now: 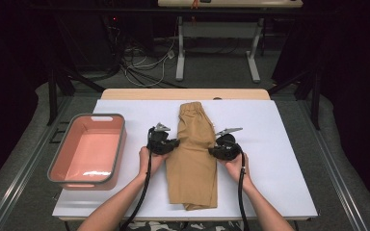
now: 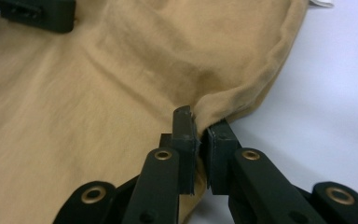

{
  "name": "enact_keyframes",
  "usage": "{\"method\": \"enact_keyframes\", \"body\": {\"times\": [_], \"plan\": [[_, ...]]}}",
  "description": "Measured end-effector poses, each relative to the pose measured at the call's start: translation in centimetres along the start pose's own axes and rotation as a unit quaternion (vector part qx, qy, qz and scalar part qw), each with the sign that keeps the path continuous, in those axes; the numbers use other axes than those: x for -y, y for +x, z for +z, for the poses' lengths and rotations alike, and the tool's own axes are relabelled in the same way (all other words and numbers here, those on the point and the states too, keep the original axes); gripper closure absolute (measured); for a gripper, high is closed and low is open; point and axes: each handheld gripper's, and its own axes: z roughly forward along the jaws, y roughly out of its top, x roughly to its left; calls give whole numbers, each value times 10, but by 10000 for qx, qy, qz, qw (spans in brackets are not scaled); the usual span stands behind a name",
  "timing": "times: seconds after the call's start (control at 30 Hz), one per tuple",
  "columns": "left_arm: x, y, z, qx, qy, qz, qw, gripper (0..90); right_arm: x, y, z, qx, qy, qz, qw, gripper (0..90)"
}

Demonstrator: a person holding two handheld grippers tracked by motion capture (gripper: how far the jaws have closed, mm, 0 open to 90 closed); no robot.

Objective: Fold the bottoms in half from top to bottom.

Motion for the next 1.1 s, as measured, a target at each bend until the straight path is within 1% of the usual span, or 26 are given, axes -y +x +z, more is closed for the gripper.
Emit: {"method": "enact_keyframes", "body": {"times": [0.03, 0.07, 0.1, 0.17, 0.2, 0.23, 0.27, 0.3, 0.33, 0.37, 0.4, 0.43, 0.5, 0.53, 0.57, 0.6, 0.63, 0.7, 0.73, 0.8, 0.83, 0.87, 0.93, 0.97, 1.03, 1.1], "plan": [[0, 1, -1, -43, -15, 13, 10000, 852, -1, 2, 1, 7, 17, -45, 10000, 845], [1, 2, -1, -61, -28, -34, 10000, 852, -1, 4, 1, -7, 30, -52, 10000, 845], [1, 3, -2, -68, -24, -28, 10000, 852, -1, 5, 3, -49, 1, -70, 10000, 845], [2, 5, -4, -117, -28, -4, 9999, 852, -2, 8, 4, -38, 39, -96, 9999, 844], [2, 5, -5, -108, -11, -22, 9999, 851, -3, 9, 4, -92, 34, -79, 9999, 841], [3, 5, -6, -84, 21, -35, 10000, 850, -3, 9, 4, -67, 26, -113, 9999, 836], [3, 6, -6, -76, 37, -28, 10000, 845, -3, 9, 4, -103, -8, -119, 9999, 828], [4, 5, -7, -80, 63, -49, 9999, 837, -3, 9, 3, -85, 34, -100, 9999, 818], [4, 4, -8, -56, 104, -69, 9999, 819, -3, 7, 2, -53, 5, -87, 9999, 808], [4, 4, -9, 10, 139, -82, 9999, 804, -3, 7, 1, -42, 13, -65, 10000, 800], [5, 3, -12, 44, 184, -81, 9998, 765, -3, 6, 0, -26, -37, -77, 10000, 786], [5, 1, -14, 92, 244, -119, 9996, 700, -3, 6, -3, -13, -1, -26, 10000, 783], [9, -3, -20, 134, 308, -50, 9994, 597, -2, 5, -5, -4, -29, -52, 10000, 788], [11, -6, -22, 159, 322, -96, 9993, 555, -1, 5, -5, -30, -34, -56, 10000, 798], [14, -8, -25, 151, 376, 25, 9992, 521, 0, 6, -5, -51, 3, -52, 10000, 808], [16, -11, -27, 182, 394, -25, 9991, 470, 1, 5, -4, -63, -24, -154, 9999, 825], [19, -13, -30, 193, 426, 6, 9989, 441, 1, 5, -4, -47, -18, -164, 9999, 836], [25, -16, -36, 210, 445, 154, 9987, 420, 0, 7, -5, -27, -30, -162, 9999, 858], [28, -17, -40, 287, 453, 179, 9984, 409, 0, 7, -5, -32, -59, -183, 9998, 865], [33, -20, -44, 348, 455, 130, 9983, 399, 0, 8, -6, 5, -69, -184, 9998, 872], [36, -22, -48, 381, 441, 211, 9981, 398, 0, 8, -6, 4, -54, -187, 9998, 873], [38, -23, -51, 391, 446, 253, 9979, 398, 1, 7, -6, -16, -128, -185, 9997, 875], [41, -25, -55, 392, 445, 354, 9976, 398, 0, 7, -8, 10, -93, -191, 9998, 877], [43, -26, -58, 386, 425, 430, 9974, 398, 0, 7, -9, 36, -138, -182, 9997, 878], [47, -30, -63, 338, 391, 467, 9976, 399, 0, 4, -11, 65, -155, -208, 9996, 877], [51, -31, -68, 307, 457, 623, 9965, 404, 1, 2, -13, 73, -167, -162, 9997, 877]]}}
